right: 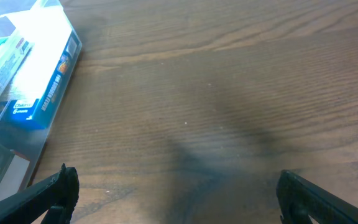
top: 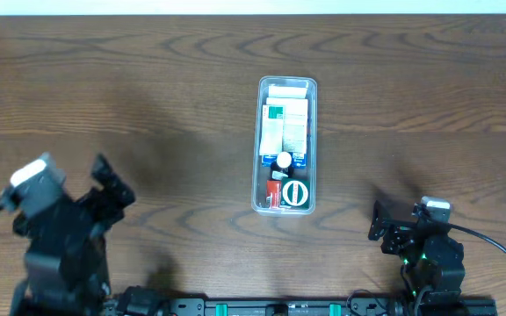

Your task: Pack container

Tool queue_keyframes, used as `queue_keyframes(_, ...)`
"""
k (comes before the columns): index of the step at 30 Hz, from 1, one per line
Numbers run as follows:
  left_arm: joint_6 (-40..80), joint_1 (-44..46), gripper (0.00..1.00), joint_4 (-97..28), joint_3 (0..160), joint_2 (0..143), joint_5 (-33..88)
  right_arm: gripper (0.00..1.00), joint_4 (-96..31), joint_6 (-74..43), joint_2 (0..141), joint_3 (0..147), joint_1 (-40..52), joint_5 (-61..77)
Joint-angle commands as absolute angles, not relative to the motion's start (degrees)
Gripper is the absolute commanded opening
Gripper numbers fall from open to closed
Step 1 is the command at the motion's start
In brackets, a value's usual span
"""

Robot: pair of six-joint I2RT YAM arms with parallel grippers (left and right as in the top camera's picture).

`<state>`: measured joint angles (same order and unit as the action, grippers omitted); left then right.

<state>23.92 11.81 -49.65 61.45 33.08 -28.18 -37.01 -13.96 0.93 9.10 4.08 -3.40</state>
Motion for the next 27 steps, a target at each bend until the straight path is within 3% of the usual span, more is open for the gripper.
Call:
queue_keyframes(1,23.2,8.6,0.98,-46.9,54.8,27.4,-25.6,0.99,-37.1,-13.2,0.3,8.9,3.8,-3.2)
queue_keyframes(14,23.2,-1.5,0.98,-36.3,26.5,0.5,-15.8,0.99,-37.1,-13.2,0.3,8.9,3.8,-3.2)
queue_keyframes(27,23.2,-1.5,0.98,-35.2,20.4,0.1,-15.5,0.99,-37.1,-13.2,0.3,8.9,3.8,-3.2)
